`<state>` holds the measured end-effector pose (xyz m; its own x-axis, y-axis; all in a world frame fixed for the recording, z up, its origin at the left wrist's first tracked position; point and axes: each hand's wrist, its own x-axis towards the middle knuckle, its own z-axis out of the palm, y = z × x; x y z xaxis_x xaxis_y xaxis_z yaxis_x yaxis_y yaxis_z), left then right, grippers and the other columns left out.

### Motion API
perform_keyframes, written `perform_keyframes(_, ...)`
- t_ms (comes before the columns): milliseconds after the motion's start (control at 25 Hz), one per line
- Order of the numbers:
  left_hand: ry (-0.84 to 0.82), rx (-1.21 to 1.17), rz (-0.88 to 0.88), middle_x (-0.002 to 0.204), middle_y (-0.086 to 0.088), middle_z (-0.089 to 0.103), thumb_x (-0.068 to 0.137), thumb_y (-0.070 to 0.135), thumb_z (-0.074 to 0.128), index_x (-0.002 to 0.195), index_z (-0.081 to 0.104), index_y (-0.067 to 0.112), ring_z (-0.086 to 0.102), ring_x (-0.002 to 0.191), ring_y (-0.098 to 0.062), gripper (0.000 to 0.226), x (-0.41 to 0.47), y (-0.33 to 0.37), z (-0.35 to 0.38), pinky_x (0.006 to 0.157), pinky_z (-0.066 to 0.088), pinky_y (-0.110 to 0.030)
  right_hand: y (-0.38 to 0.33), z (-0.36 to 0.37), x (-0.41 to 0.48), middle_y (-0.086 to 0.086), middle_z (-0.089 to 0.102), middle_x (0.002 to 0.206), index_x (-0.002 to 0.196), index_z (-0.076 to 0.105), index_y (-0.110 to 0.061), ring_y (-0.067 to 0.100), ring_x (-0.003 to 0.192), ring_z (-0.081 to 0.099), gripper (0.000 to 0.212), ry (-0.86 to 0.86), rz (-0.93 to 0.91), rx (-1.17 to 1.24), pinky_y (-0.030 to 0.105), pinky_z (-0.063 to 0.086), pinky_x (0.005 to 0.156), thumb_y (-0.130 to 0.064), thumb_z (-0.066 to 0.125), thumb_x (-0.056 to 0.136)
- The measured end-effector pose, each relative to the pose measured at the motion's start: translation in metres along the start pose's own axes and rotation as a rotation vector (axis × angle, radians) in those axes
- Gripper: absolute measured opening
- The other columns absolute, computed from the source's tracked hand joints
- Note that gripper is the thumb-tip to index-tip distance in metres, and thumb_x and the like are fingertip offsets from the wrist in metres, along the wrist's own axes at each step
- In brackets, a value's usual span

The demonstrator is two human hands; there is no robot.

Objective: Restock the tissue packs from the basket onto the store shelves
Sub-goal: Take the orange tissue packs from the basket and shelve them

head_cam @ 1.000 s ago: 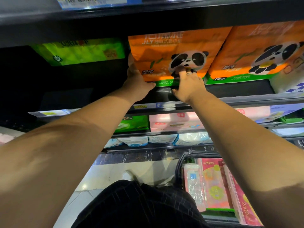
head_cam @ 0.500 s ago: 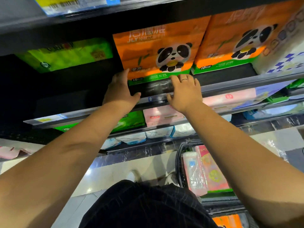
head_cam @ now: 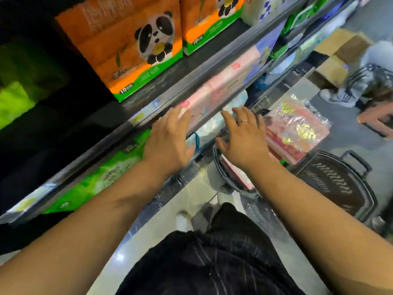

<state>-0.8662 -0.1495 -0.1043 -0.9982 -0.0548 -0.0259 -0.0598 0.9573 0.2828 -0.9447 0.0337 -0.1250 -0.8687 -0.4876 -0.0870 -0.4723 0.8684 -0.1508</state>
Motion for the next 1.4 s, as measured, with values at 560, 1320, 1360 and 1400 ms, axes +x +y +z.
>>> perform_keyframes(560, -0.412, 0.062, 0.694, 0.161, -0.01, 0.007, 0.089, 0.045, 0.059, 0.154, 0.009, 0.019, 0.008, 0.148, -0.03, 0.086, -0.039, 0.176, 0.097, 0.12, 0.011, -0.043, 0.1, 0.032, -0.266, 0.009, 0.033, 0.153, 0.148, 0.034, -0.026, 0.031, 0.144, 0.023, 0.072, -0.031, 0.808, 0.054, 0.057, 0.014, 0.114, -0.046, 0.063, 0.085)
perform_keyframes(1320, -0.601, 0.032, 0.596, 0.155, -0.014, 0.025, 0.085, 0.042, 0.065, 0.152, 0.018, 0.015, 0.025, 0.142, -0.029, 0.087, -0.03, 0.408, 0.259, 0.114, 0.023, -0.037, 0.328, 0.095, -0.368, 0.006, 0.021, 0.158, 0.151, 0.018, -0.028, 0.027, 0.146, 0.015, 0.071, -0.269, 0.923, 0.28, 0.049, 0.019, 0.114, -0.051, 0.05, 0.092)
perform_keyframes(1360, -0.634, -0.002, 0.574, 0.155, -0.012, 0.026, 0.085, 0.041, 0.065, 0.152, 0.019, 0.015, 0.026, 0.142, -0.027, 0.086, -0.022, 0.413, 0.275, 0.114, 0.024, -0.037, 0.339, 0.107, -0.363, 0.008, 0.021, 0.158, 0.152, 0.017, -0.026, 0.028, 0.145, 0.018, 0.072, -0.282, 0.937, 0.3, 0.047, 0.023, 0.112, -0.051, 0.049, 0.092)
perform_keyframes(1400, -0.67, -0.044, 0.544, 0.153, -0.011, 0.029, 0.084, 0.041, 0.066, 0.151, 0.021, 0.015, 0.027, 0.141, -0.027, 0.085, -0.014, 0.418, 0.292, 0.114, 0.025, -0.037, 0.35, 0.119, -0.359, 0.009, 0.021, 0.158, 0.153, 0.015, -0.025, 0.029, 0.143, 0.021, 0.073, -0.302, 0.957, 0.321, 0.045, 0.027, 0.111, -0.051, 0.049, 0.093)
